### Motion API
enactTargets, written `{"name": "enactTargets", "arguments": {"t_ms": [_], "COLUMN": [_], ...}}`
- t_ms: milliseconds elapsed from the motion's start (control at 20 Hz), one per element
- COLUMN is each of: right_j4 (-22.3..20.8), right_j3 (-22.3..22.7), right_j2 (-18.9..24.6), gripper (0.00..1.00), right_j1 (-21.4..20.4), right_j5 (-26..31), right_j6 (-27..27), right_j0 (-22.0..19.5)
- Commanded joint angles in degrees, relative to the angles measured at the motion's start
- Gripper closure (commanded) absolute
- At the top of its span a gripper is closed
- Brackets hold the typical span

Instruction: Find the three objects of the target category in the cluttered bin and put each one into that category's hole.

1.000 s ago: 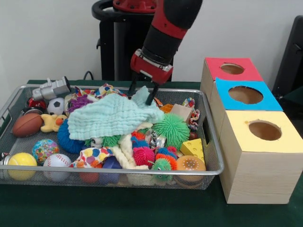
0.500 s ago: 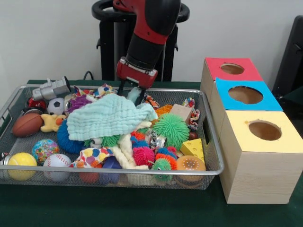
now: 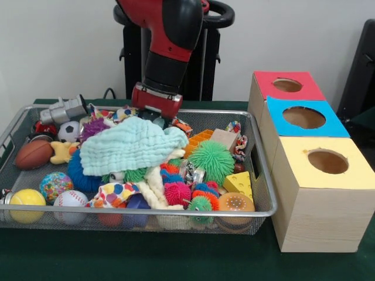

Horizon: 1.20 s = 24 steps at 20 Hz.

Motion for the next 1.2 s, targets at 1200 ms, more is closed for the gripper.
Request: {"name": "enactTargets", "arguments": {"t_ms": [1200], "right_j4": [-30.5], "right_j3": [-33.3], "right_j2": [3.5], "gripper": [0.00], "right_j1": [4.9], "right_j5": [14.8], "right_j6": [10.9], "right_j0": [-8.6]}}
